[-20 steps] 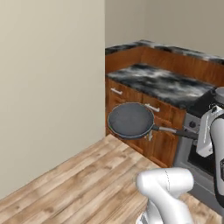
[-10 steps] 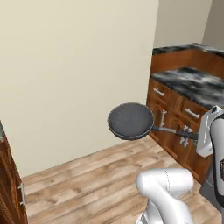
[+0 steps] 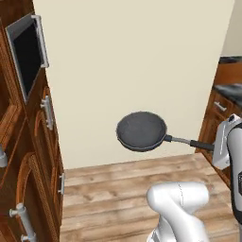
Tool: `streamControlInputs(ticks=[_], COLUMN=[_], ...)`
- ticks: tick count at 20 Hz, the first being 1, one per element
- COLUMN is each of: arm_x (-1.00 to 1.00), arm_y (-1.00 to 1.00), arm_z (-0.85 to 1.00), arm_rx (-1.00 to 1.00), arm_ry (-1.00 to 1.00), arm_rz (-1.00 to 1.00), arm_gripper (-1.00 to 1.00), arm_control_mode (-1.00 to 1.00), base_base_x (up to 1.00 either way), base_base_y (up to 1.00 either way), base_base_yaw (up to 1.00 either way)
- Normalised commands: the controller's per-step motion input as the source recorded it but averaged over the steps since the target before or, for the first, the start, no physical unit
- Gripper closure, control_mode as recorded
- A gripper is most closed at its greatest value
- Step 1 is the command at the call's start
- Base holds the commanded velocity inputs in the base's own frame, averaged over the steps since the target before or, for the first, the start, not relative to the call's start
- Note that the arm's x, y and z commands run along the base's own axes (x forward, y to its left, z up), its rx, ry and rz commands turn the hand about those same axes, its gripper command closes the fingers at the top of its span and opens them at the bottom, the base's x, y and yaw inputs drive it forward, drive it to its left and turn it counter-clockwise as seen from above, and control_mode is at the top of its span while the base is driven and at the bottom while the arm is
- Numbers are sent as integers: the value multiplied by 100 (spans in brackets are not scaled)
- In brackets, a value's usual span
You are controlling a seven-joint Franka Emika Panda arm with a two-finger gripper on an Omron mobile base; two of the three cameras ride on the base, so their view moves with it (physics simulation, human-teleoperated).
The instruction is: Move the pot and pan from the stove into the sink.
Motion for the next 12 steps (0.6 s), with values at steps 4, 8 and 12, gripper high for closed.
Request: streamControlInputs(ticks=[4,8,12], arm_x=[0,0,0], arm_y=[0,0,0], arm_z=[0,0,0], arm_rx=[0,0,0], arm_ry=[0,0,0], arm_rz=[0,0,0], arm_gripper=[100,100,100], arm_control_mode=[100,100,100], base_base_x=[-14,-26,-33], base_base_y=[-1,-11,-19], base_base_yaw=[49,45,43])
